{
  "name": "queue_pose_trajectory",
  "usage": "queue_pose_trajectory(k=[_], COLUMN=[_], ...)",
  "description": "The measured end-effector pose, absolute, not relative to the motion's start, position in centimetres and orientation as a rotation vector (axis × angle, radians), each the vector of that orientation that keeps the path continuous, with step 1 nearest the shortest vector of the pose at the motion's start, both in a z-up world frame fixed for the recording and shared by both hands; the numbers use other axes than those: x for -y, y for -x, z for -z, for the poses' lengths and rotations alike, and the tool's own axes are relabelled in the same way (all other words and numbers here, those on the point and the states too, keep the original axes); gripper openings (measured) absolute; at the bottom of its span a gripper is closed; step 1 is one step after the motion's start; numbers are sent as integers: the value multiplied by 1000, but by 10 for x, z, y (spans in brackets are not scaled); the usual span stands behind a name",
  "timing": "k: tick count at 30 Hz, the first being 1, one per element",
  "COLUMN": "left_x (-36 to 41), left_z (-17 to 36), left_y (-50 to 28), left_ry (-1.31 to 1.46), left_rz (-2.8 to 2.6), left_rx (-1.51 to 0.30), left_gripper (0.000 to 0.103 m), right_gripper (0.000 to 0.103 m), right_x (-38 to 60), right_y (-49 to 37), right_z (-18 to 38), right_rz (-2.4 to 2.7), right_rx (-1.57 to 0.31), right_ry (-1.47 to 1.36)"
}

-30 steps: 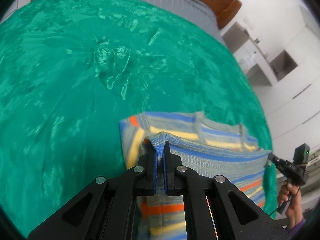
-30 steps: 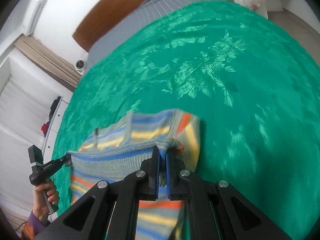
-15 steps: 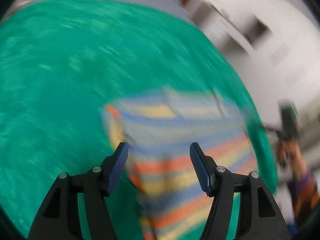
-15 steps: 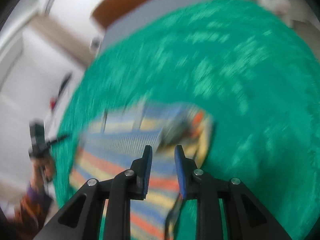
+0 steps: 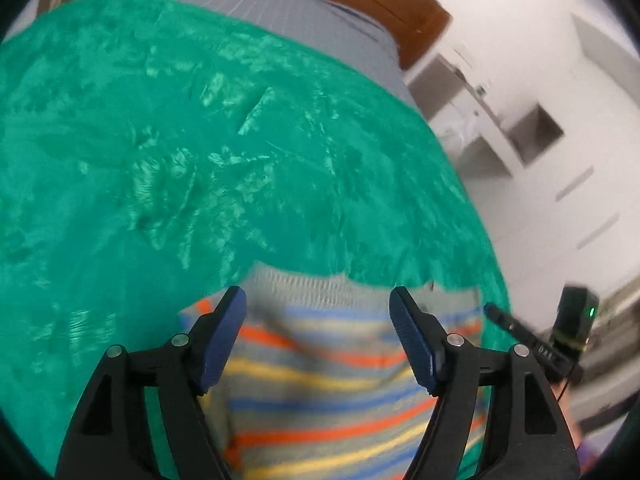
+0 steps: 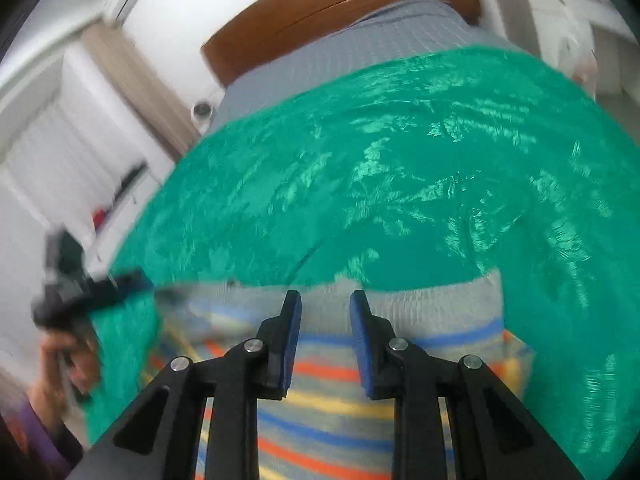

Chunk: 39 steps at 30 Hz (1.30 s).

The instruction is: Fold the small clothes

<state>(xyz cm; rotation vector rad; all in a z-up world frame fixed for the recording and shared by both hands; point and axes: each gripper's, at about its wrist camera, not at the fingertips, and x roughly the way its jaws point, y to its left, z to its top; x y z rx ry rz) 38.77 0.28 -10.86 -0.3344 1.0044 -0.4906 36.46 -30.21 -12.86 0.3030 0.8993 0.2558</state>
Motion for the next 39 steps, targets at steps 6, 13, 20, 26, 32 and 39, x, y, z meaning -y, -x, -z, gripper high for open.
queue_pose_trajectory(k=[6,13,20,26,32,39], left_x=[10,-27,-34,-17,17,3], left_z=[143,178,163,168,190,209], left_y=[-271,-197,-150,-118,-113,-107], left_ry=[38,-82,-44,-75,-159,-72], left_rz=[620,461,357,271,280,289], left_rx=[-1069,-1097,-1020,-884,-843,-766], left_gripper=[75,55,79,92,96,102], right_gripper=[40,41,47,62,62,71], right_x=[267,293,299,285,265,261], right_y=[-293,-197,-149,-102,-81,-72], right_z=[151,207,184,166,181,205], right_rz=[-412,-348,-215,-129,-45,14], right_rx=[-1021,-1102,-1032,-889,-878,-856], right_ry=[-143,-152,-180,-198,-172,-162])
